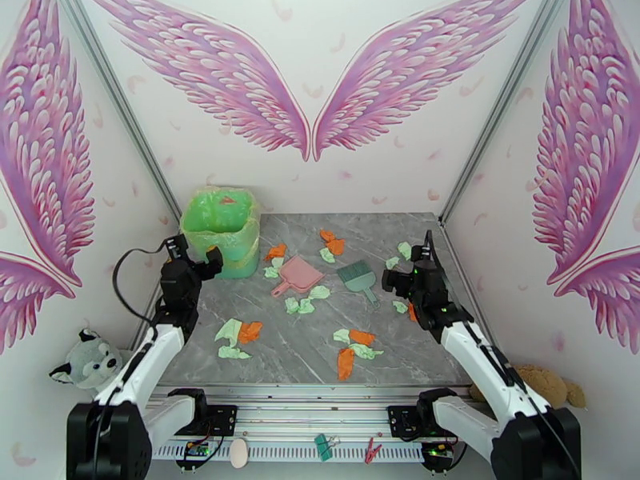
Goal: Sweep away the paper scraps from the table
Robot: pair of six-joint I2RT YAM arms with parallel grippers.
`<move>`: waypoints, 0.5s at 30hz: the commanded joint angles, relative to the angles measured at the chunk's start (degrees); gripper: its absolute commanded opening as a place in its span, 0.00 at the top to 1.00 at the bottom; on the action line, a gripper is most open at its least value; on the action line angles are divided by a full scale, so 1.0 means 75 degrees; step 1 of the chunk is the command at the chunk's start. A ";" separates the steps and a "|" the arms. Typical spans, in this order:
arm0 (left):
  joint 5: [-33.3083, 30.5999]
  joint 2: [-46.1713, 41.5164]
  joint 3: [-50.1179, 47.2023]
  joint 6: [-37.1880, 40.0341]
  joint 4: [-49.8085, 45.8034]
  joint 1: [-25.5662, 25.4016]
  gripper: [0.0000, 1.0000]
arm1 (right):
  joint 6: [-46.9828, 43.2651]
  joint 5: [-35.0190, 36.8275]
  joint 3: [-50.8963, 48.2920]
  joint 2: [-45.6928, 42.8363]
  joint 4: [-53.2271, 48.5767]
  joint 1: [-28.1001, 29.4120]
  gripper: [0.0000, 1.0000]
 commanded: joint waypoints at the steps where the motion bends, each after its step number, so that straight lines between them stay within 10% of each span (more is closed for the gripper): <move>1: 0.1266 -0.0907 -0.0657 -0.0908 -0.0608 0.0026 0.01 | -0.0187 -0.0491 0.0585 0.1016 -0.1596 0.0074 0.01; 15: 0.3649 -0.1252 -0.0517 -0.1402 -0.1637 -0.0141 0.01 | -0.0654 -0.1217 0.1506 0.3592 -0.1420 0.0614 0.12</move>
